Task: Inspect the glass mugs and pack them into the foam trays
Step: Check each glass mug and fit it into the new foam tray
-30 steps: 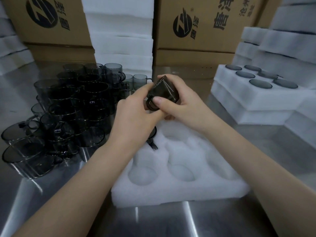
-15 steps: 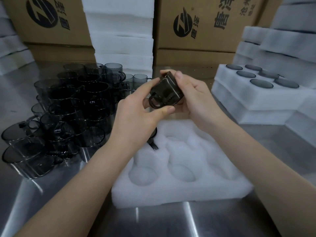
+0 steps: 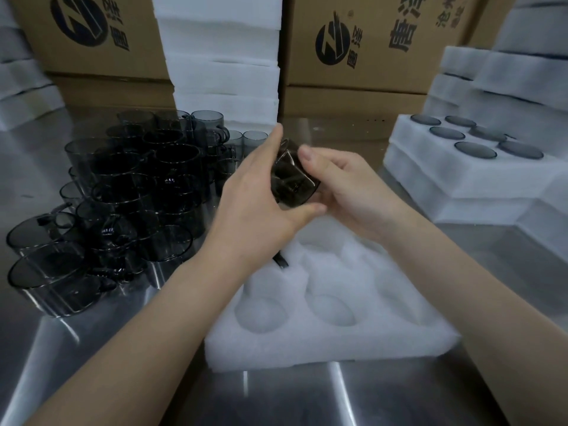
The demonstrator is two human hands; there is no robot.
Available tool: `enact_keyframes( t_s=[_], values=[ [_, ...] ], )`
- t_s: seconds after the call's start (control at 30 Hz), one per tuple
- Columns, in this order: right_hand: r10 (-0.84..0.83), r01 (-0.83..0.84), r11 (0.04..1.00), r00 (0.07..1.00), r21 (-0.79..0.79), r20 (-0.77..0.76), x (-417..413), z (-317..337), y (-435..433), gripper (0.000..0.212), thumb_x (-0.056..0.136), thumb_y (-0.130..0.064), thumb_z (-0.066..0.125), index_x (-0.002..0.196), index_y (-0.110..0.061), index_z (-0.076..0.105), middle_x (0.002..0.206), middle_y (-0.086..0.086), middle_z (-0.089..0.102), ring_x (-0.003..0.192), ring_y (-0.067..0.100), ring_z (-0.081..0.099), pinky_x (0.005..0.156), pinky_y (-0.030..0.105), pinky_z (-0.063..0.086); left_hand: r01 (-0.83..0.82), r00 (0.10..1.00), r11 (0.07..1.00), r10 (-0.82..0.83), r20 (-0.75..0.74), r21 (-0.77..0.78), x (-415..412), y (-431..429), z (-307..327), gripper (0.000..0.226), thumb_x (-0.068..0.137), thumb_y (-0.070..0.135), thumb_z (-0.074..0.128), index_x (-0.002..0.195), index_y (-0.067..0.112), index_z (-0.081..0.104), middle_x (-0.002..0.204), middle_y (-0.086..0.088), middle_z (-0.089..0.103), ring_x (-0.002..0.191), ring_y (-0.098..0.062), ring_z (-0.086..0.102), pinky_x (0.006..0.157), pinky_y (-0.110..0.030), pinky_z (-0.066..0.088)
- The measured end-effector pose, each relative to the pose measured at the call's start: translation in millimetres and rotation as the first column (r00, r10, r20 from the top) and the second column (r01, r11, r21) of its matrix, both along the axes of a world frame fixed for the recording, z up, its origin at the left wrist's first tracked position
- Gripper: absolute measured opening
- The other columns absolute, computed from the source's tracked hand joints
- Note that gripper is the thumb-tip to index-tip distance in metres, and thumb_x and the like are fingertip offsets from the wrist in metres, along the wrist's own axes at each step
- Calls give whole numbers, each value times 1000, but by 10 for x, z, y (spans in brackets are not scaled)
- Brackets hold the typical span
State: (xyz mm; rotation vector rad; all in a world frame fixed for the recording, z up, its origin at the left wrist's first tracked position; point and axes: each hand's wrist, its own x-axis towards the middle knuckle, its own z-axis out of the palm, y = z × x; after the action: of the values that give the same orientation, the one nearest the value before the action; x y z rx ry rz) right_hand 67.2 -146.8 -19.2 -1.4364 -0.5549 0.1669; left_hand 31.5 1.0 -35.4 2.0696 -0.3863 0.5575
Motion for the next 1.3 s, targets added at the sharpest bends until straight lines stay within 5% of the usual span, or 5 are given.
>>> enact_keyframes(
  t_s=[0.2, 0.4, 0.73, 0.83, 1.3],
  values=[
    [-155, 158, 987, 985, 29, -69, 11, 60, -34, 30, 99, -28, 53, 86, -8, 71, 77, 7, 72, 70, 17, 70, 53, 27, 54, 124, 987, 989, -132, 96, 76, -96, -43, 43, 81, 77, 18, 79, 146, 24, 38, 151, 1, 43, 143, -12, 31, 115, -35, 31],
    [276, -237, 960, 898, 151, -342, 47, 48, -76, 44, 102, -46, 36, 125, -17, 60, 116, 8, 71, 107, 22, 68, 81, 33, 57, 135, 983, 985, -147, 109, 111, -101, -29, 113, 85, 70, 15, 83, 132, 50, 37, 158, 17, 22, 147, -3, -1, 120, -55, 10],
    [165, -148, 982, 975, 119, -149, 42, 34, -89, 40, 92, -17, 57, 130, -5, 57, 115, 13, 67, 105, 27, 66, 83, 39, 56, 96, 993, 995, -98, 66, 35, -63, -21, 36, 93, 70, 38, 83, 146, 27, 30, 159, 12, 25, 143, -4, 26, 117, -35, 29],
    [77, -67, 994, 990, 91, -117, 39, 37, -72, 46, 85, -14, 65, 129, -7, 56, 111, 6, 69, 102, 23, 67, 83, 39, 57, 45, 997, 995, -50, 56, 86, -38, -27, 17, 94, 79, 30, 77, 153, 24, 20, 159, 9, 25, 142, -1, 28, 111, -11, 26],
    [-61, 70, 993, 994, 95, -93, 57, 30, -54, 13, 91, -20, 63, 88, -10, 55, 81, 9, 60, 75, 21, 61, 58, 32, 54, 24, 980, 974, -68, 188, 227, -14, -17, -24, 91, 69, 1, 69, 150, 22, 33, 157, -1, 26, 145, -22, 21, 109, -3, 9]
  ],
)
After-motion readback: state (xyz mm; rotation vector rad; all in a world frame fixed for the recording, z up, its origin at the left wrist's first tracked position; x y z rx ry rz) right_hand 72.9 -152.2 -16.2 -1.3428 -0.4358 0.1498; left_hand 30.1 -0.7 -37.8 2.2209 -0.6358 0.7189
